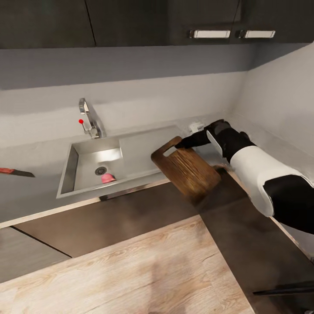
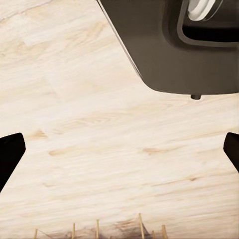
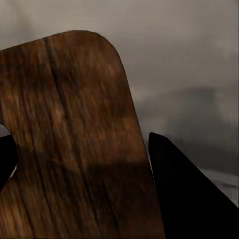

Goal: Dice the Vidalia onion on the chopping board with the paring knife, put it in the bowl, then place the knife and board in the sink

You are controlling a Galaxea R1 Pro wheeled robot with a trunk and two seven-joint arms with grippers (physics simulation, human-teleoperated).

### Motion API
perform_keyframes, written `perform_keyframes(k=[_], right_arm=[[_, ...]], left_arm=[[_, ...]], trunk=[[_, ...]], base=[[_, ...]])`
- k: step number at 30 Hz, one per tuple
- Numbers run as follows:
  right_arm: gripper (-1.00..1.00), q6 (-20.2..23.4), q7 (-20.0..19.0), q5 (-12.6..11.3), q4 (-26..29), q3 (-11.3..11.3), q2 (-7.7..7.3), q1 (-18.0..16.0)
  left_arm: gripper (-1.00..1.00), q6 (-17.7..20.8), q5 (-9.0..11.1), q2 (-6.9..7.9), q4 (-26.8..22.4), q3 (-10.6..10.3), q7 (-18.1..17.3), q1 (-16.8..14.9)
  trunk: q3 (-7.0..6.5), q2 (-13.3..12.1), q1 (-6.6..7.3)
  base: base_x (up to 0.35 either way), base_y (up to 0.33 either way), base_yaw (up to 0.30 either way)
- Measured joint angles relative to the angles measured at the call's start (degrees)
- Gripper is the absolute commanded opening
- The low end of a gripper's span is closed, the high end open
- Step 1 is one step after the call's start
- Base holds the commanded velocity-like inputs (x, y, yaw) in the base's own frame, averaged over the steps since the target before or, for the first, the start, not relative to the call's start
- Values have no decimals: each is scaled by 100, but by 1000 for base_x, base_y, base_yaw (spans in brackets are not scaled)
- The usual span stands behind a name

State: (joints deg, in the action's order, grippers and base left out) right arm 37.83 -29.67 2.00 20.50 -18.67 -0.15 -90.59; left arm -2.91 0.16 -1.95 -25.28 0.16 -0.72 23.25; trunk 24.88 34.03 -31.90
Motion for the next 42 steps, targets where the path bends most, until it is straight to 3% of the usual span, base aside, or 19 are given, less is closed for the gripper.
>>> perform_keyframes(k=[6,12,17,24,42], right_arm=[[-100,-220,-10,-265,-62,14,56,212],[-100,-528,-21,-349,-86,1,60,658],[-100,-555,-33,-407,-208,20,65,711],[-100,-577,-43,-710,-242,36,77,721],[-100,-579,-48,-720,-271,28,86,724]], left_arm=[[100,-8,0,54,14,0,12,0],[100,-16,0,104,114,0,15,0],[100,-25,0,107,128,0,14,0],[100,-31,7,108,175,-1,16,0],[100,-45,15,99,295,8,32,0]], trunk=[[-1,0,0],[-1,0,0],[-2,1,0],[-45,1,0],[-205,1,0]], base=[[0,0,0],[0,0,0],[-1,0,0],[-97,0,0],[-143,13,36]])
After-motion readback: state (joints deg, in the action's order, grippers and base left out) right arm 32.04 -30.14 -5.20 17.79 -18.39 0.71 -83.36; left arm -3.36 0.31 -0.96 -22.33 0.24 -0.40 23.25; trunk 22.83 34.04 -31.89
